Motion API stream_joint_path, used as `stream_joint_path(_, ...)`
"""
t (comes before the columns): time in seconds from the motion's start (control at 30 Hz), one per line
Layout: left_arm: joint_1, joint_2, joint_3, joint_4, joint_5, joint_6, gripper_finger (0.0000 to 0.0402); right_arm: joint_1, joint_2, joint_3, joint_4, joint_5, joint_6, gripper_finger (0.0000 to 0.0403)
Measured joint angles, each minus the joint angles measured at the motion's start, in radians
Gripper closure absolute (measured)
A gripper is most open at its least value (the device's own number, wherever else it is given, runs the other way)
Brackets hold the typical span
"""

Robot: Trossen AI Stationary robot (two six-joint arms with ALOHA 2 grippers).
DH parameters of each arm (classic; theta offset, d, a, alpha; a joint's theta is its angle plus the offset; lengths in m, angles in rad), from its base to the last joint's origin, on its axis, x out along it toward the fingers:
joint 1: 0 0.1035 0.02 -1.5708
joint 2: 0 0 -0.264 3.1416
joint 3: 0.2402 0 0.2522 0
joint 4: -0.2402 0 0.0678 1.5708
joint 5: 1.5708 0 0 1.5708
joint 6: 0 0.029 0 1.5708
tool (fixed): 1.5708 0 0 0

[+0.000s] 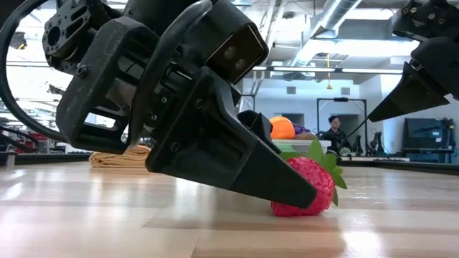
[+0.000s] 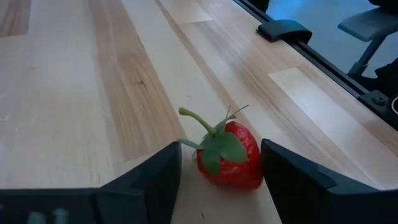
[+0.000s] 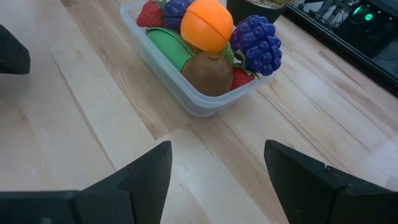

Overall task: Pick and placing Produce into tupperware
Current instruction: Put the red strawberry into the transparent container

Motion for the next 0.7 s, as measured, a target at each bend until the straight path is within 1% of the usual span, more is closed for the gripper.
stream_joint_path(0.7,0.007,0.0,0.0,0.05,-0.007,0.008,0.0198,0.005,0.0,0.0,0.001,-0.006,0.0,0.0152)
